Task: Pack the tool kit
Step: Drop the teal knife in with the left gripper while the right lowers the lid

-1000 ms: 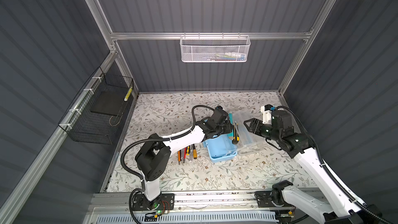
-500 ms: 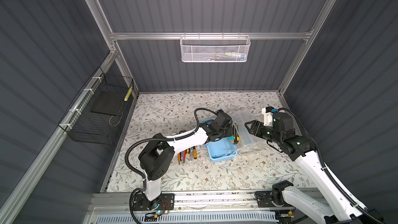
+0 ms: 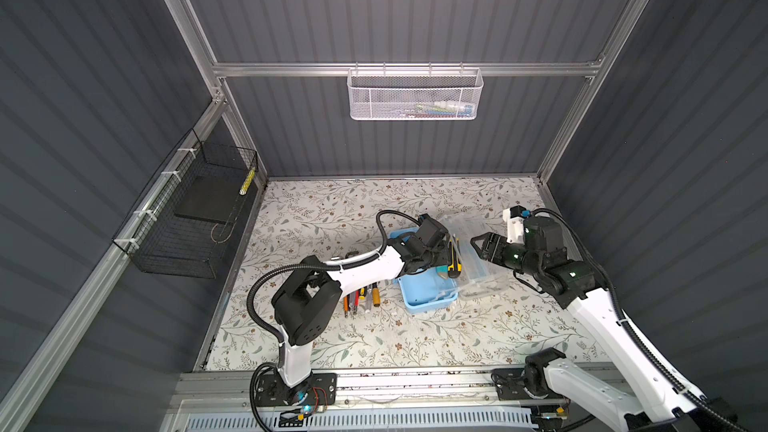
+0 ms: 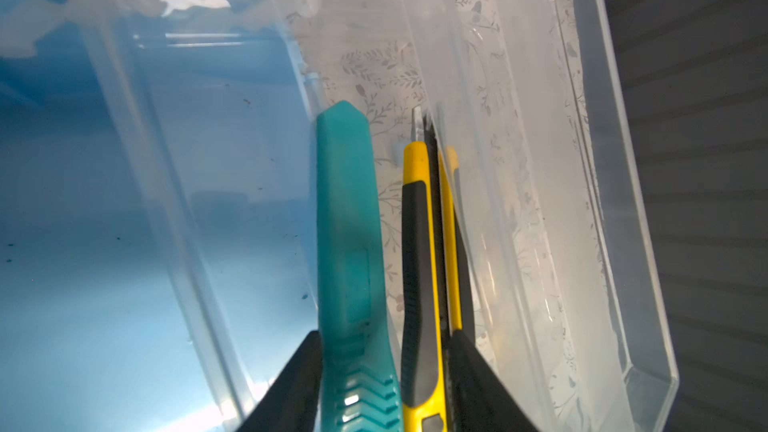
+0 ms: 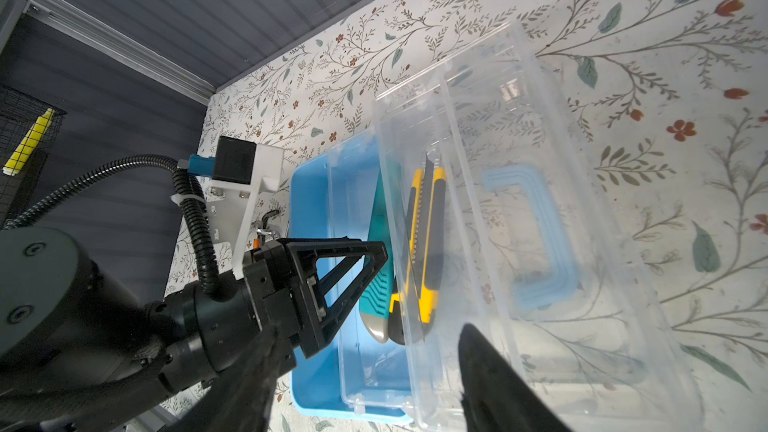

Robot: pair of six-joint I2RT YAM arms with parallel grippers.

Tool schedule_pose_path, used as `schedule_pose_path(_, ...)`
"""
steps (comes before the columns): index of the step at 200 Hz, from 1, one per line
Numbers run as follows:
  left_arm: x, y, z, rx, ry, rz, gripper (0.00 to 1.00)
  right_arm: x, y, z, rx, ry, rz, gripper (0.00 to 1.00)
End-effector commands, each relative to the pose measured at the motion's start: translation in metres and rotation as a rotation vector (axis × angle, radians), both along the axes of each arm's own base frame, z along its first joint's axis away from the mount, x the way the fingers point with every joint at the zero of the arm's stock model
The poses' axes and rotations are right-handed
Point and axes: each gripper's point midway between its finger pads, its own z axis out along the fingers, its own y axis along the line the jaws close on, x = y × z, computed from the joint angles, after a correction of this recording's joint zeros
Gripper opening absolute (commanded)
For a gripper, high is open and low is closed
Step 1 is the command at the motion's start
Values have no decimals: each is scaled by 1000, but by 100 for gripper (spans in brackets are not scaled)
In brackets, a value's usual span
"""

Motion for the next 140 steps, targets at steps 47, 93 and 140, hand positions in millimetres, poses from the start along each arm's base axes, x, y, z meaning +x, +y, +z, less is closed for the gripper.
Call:
schedule_pose_path(47, 6, 37, 72, 89, -252, -10, 66, 3, 5, 23, -31, -36, 55, 66)
schedule_pose_path(93, 6, 119, 86, 383, -379, 94, 63, 1, 26, 43, -141, -91, 94, 65)
schedule_pose_path(140, 1, 220, 49, 528, -227, 229, 54, -6, 69, 30, -155, -73, 176, 62)
